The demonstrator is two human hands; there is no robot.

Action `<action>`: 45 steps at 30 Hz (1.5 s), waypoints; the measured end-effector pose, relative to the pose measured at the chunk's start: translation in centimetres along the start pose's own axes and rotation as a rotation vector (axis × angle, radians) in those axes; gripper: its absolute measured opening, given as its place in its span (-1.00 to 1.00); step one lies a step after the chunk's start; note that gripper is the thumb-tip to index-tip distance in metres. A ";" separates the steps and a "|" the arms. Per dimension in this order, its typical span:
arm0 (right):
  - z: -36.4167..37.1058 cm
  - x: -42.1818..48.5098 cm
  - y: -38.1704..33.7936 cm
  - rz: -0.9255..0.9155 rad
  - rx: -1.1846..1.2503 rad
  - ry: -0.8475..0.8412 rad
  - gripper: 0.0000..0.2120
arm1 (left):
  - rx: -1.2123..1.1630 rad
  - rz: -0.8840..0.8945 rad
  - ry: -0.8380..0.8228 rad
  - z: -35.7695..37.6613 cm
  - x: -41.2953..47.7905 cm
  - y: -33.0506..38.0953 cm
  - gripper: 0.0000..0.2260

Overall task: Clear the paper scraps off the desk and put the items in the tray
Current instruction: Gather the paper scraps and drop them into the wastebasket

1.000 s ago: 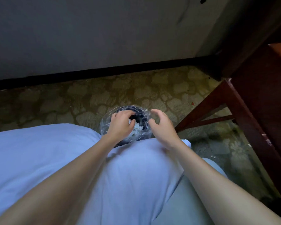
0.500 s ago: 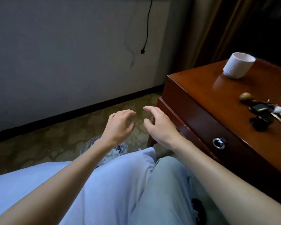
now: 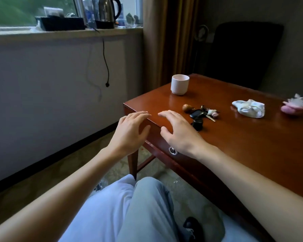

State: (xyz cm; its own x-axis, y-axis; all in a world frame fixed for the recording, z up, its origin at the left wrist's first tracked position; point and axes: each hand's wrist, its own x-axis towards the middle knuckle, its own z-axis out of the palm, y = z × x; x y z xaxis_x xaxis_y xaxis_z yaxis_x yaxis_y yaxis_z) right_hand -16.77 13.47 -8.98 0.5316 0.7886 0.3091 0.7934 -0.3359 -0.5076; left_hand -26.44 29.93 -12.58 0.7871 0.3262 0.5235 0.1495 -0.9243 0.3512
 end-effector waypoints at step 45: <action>-24.3 -29.8 19.3 0.724 -0.406 0.289 -0.57 | -0.327 0.622 -0.507 16.6 2.4 40.4 -0.58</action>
State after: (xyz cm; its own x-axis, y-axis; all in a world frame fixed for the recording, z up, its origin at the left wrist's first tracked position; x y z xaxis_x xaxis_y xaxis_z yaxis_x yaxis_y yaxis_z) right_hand -10.12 -29.07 -8.43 0.9558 0.1682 0.2414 0.2473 -0.9037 -0.3494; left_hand -8.59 -9.90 -10.09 0.8521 -0.4196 0.3129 -0.5154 -0.7767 0.3621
